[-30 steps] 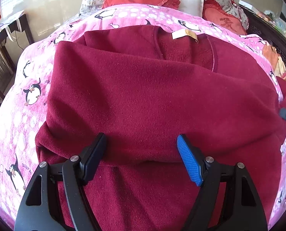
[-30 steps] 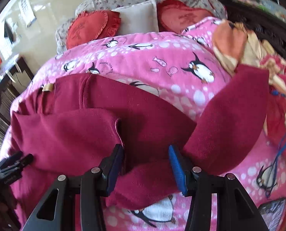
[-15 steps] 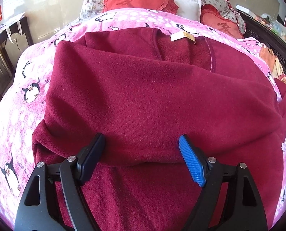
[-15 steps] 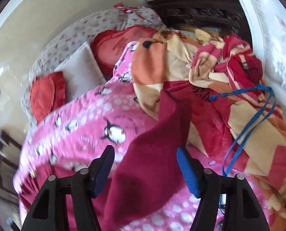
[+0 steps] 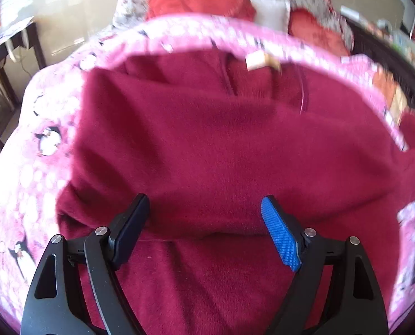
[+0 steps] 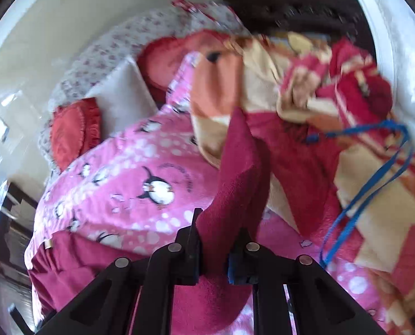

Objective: Fold small clothes
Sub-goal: 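Grasp the sleeve nearest the right gripper and fold it across the body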

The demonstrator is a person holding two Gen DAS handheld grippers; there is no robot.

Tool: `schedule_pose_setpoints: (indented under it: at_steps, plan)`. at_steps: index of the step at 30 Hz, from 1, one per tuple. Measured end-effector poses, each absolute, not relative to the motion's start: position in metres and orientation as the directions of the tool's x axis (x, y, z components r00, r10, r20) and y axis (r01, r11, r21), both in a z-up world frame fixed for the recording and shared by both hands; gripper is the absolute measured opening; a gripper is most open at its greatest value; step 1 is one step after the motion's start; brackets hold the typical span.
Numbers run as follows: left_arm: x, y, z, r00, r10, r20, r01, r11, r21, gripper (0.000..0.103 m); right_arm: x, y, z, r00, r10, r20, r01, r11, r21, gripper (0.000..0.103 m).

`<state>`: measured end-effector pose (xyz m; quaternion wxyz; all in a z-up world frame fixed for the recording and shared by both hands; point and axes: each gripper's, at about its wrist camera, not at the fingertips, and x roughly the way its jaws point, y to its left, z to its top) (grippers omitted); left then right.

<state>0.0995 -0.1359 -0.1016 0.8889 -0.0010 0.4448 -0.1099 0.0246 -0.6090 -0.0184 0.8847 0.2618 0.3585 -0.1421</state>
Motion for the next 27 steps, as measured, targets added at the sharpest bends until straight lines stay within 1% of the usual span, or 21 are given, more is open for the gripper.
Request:
schedule_pose_setpoints:
  at_steps: [3,7,9,11,12,13,14,15,18,19,21,24,27]
  plan:
    - [0.096,-0.123,-0.08,0.626,-0.21,-0.751,0.175,0.976,-0.127,0.083,0.01,-0.586,0.016,0.767,-0.049,-0.64,0.351,0.867,0.354,0.012]
    - [0.097,-0.104,-0.062,0.649,-0.205,-0.733,0.141,0.979,-0.149,0.083,0.012,-0.529,0.054,0.819,0.032,-0.572,0.188,0.928,0.322,0.012]
    - [0.097,-0.094,-0.059,0.651,-0.204,-0.731,0.111,0.978,-0.175,0.083,0.016,-0.48,0.071,0.837,0.071,-0.543,0.088,0.961,0.262,0.012]
    - [0.097,-0.085,-0.059,0.649,-0.208,-0.731,0.08,0.975,-0.206,0.083,0.019,-0.43,0.072,0.84,0.132,-0.526,-0.006,0.972,0.235,0.013]
    - [0.096,-0.082,-0.06,0.646,-0.207,-0.735,0.067,0.974,-0.215,0.083,0.023,-0.403,0.066,0.824,0.196,-0.531,-0.071,0.967,0.246,0.024]
    - [0.095,-0.078,-0.06,0.641,-0.204,-0.74,0.057,0.974,-0.219,0.083,0.028,-0.382,0.058,0.787,0.265,-0.556,-0.137,0.955,0.261,0.058]
    - [0.094,-0.075,-0.061,0.636,-0.202,-0.745,0.051,0.974,-0.221,0.083,0.035,-0.355,0.045,0.715,0.348,-0.607,-0.218,0.935,0.279,0.071]
    - [0.091,-0.071,-0.06,0.635,-0.201,-0.745,0.05,0.974,-0.221,0.083,0.036,-0.336,0.036,0.669,0.384,-0.637,-0.265,0.923,0.278,0.074]
    - [0.083,-0.061,-0.059,0.646,-0.18,-0.742,0.055,0.98,-0.19,0.083,0.023,-0.322,0.024,0.691,0.34,-0.638,-0.271,0.94,0.208,0.073]
    - [0.081,-0.059,-0.06,0.647,-0.172,-0.743,0.056,0.982,-0.179,0.083,0.02,-0.327,0.022,0.697,0.331,-0.636,-0.256,0.943,0.21,0.073]
    - [0.082,-0.055,-0.064,0.642,-0.168,-0.748,0.052,0.983,-0.176,0.083,0.02,-0.349,0.013,0.682,0.335,-0.65,-0.216,0.942,0.258,0.073]
    - [0.085,-0.053,-0.07,0.623,-0.192,-0.758,0.039,0.976,-0.215,0.083,0.027,-0.375,0.0,0.67,0.276,-0.689,-0.132,0.958,0.255,0.073]
    - [0.086,-0.057,-0.073,0.611,-0.216,-0.761,0.033,0.968,-0.248,0.083,0.038,-0.381,-0.003,0.67,0.297,-0.681,-0.14,0.951,0.277,0.073]
